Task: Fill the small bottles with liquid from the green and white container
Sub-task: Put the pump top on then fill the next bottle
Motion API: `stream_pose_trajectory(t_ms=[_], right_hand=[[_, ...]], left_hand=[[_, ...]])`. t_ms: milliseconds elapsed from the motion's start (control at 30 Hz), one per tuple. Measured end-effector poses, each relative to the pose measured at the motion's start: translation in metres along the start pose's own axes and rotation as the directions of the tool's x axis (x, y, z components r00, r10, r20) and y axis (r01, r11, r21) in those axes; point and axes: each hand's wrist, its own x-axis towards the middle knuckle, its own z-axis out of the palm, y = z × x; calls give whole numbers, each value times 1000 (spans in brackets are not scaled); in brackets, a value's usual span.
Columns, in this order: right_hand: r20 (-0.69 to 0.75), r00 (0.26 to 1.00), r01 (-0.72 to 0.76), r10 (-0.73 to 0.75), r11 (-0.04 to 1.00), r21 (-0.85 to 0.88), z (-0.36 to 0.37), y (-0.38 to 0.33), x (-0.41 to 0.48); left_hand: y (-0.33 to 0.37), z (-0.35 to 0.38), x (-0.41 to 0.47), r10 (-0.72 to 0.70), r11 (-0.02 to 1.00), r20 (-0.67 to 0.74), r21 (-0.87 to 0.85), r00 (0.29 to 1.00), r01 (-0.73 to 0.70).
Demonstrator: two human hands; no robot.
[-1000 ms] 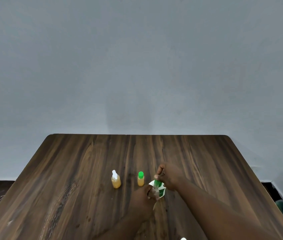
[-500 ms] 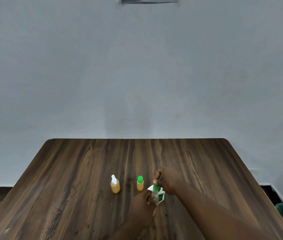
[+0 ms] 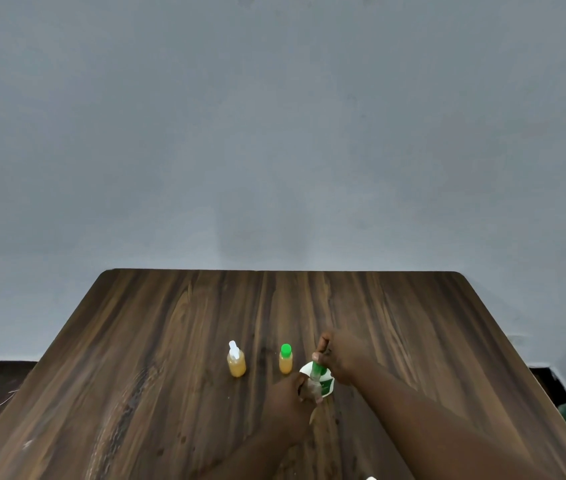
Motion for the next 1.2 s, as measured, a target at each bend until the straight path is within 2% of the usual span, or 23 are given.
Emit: stream_pose_trajectory(t_ms=[100,200,333,833,1200], right_hand=[[42,999,-23,20,997,73,-6,0,5],[-4,1000,-6,7,994,112,0,6,3],[12,1000,-4,3,998,64,-1,4,2],[45,998,-53,47,986,157,-2,3,0],[37,998,-56,53,992,115,-4,-2,-1]], left_hand=[[4,0,2,-5,1000,-15,11,1000,5],[6,-2,2,-4,999,10,38,1000,4],[3,0,2,-24,998,17,54,1000,23],[-3,2,5,-65,997,15,43,998,64],[-6,3,7,-41,997,12,69,999,40]])
